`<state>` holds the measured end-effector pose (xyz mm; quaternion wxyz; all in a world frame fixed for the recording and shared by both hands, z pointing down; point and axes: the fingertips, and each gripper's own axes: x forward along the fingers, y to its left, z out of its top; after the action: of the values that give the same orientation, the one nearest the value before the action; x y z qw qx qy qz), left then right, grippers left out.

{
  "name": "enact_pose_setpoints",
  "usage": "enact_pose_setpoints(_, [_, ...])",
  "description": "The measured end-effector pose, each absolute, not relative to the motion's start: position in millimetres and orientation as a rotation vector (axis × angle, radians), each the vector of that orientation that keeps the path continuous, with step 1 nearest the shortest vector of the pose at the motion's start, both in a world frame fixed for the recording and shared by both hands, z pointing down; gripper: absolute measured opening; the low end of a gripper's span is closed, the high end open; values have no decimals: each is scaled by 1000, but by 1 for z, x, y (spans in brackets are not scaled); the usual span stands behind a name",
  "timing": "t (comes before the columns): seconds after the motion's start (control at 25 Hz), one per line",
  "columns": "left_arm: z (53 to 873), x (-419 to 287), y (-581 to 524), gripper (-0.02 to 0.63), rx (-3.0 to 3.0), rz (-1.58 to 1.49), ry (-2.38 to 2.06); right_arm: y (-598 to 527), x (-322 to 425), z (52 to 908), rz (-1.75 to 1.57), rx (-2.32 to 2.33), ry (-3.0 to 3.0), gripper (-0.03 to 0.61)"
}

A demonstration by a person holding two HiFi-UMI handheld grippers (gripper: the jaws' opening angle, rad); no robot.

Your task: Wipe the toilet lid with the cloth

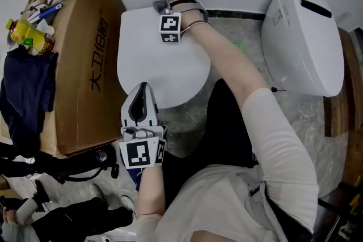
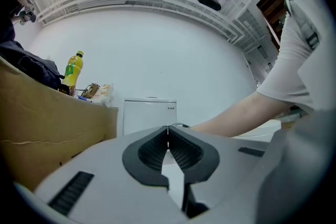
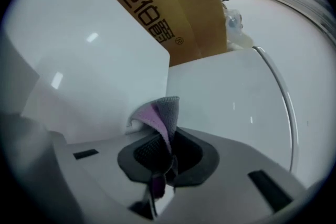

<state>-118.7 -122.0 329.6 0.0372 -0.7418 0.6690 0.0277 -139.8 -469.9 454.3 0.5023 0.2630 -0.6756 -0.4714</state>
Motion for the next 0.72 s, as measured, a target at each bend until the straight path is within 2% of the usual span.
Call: enact_pose_setpoints(0.72, [319, -126, -105, 15, -2271, 151, 2003, -354, -122, 499, -749, 377, -1802, 46])
